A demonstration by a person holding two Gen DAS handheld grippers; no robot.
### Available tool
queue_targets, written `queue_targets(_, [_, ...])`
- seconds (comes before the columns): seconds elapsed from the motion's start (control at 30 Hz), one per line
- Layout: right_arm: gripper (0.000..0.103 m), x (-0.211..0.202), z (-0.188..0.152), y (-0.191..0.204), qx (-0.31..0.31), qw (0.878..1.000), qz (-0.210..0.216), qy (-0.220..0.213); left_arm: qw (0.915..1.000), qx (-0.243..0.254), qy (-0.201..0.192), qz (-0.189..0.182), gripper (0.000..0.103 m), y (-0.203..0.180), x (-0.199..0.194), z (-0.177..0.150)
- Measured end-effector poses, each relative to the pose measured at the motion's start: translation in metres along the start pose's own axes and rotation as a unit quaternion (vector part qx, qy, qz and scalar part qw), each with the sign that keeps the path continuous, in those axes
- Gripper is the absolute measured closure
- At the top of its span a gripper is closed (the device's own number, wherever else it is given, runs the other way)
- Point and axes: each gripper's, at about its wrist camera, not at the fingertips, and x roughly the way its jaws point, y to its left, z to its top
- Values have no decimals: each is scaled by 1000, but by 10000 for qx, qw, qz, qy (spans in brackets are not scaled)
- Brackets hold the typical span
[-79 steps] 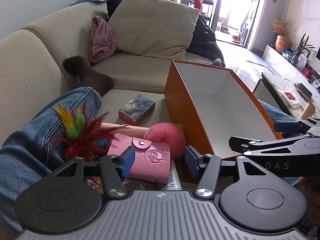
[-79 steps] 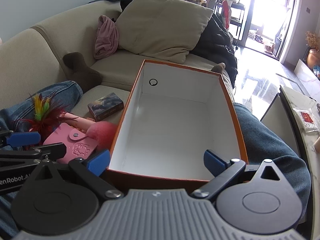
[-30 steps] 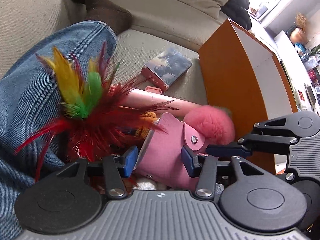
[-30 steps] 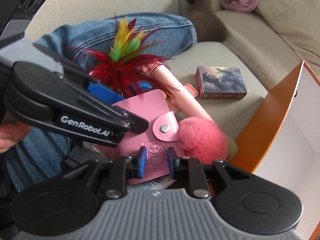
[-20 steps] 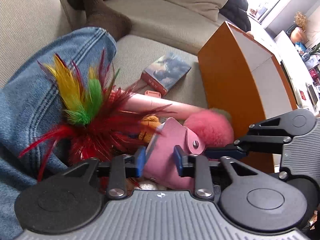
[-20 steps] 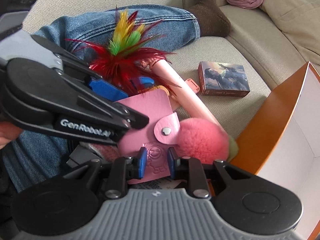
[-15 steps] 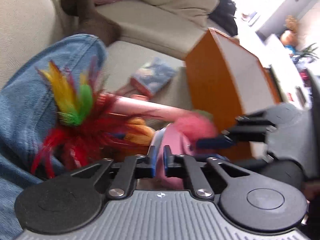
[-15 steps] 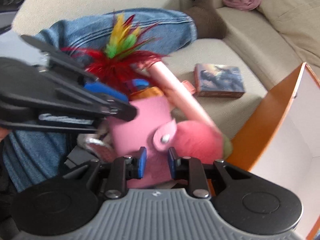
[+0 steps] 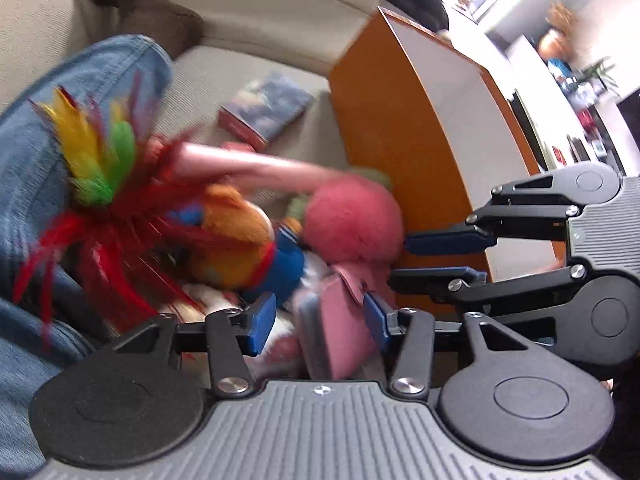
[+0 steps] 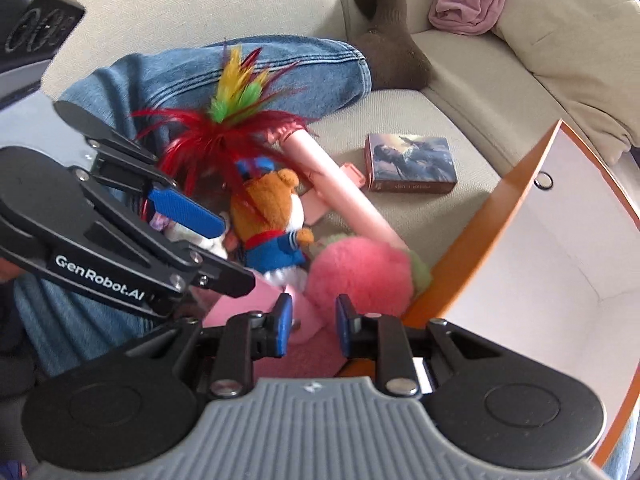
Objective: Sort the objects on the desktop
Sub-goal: 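Reach the left gripper to the pink wallet and close on it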
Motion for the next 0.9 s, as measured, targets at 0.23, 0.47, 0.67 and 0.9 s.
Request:
queue_targets(0.23, [78, -12, -30, 10, 134, 9998, 118, -109, 9998, -73, 160, -21, 46, -2, 25, -14])
queue_targets(0.47, [78, -14, -34, 9, 306, 9993, 11, -214, 9999, -91, -59, -20, 65, -4, 34, -15])
queue_targets(0.67, [78, -17, -35, 5, 429, 9986, 2, -299, 9983, 35, -548, -179, 82, -14, 8, -20])
queue_targets(0.9, [78, -26, -31, 6, 368, 9982, 142, -454, 9935, 273, -1051, 335, 86, -22, -56, -19])
